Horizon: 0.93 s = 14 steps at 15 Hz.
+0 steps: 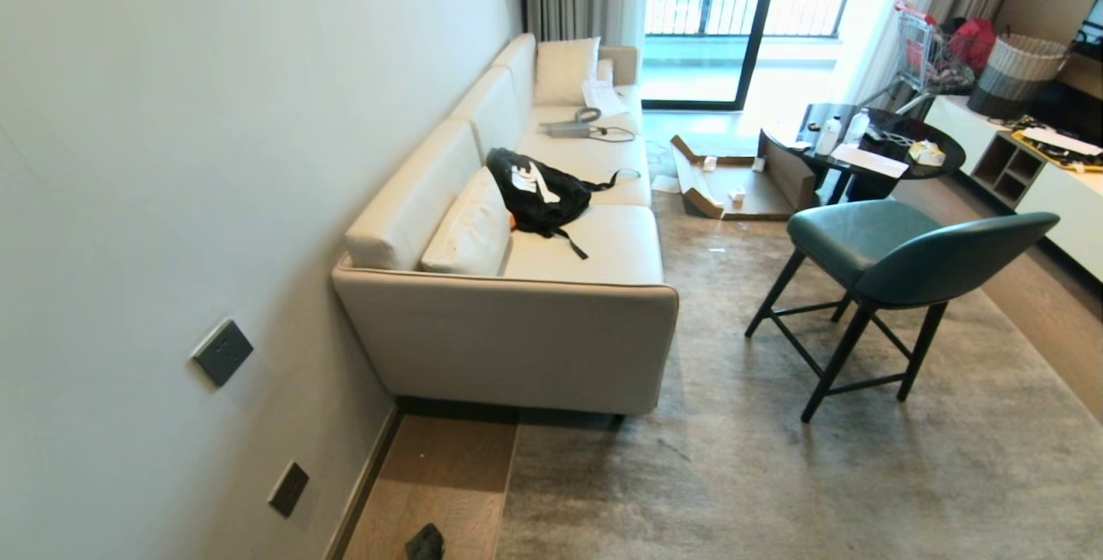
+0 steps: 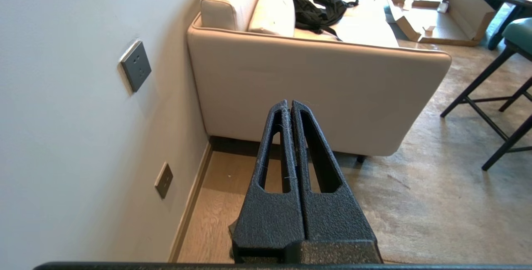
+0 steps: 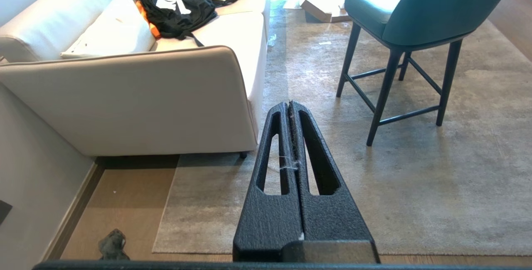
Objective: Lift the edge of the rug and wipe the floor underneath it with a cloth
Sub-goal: Pick up the rag
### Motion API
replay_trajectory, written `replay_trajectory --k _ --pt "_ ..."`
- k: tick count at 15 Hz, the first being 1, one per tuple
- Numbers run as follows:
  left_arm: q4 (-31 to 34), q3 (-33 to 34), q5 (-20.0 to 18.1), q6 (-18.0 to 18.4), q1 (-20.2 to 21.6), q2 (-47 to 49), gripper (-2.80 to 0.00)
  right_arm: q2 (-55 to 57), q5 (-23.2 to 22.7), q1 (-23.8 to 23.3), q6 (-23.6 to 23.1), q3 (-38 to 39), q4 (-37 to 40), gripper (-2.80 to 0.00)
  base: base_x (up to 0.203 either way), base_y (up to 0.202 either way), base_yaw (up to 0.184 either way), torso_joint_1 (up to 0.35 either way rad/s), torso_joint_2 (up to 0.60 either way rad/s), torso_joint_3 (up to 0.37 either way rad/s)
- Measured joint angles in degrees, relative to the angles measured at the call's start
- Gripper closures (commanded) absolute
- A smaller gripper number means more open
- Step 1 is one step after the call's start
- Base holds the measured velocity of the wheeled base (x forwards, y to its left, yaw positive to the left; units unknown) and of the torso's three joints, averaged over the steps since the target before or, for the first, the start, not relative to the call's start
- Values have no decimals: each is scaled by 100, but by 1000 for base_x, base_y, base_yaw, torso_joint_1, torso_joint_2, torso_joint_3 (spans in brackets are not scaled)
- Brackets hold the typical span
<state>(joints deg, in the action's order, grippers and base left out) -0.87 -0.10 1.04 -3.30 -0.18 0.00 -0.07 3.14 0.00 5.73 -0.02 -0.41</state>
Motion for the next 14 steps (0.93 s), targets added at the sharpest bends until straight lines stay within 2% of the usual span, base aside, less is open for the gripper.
replay_trajectory --k 14 --pt "2 0 -2 0 0 0 0 0 0 0 2 2 -2 0 0 0 0 -3 2 4"
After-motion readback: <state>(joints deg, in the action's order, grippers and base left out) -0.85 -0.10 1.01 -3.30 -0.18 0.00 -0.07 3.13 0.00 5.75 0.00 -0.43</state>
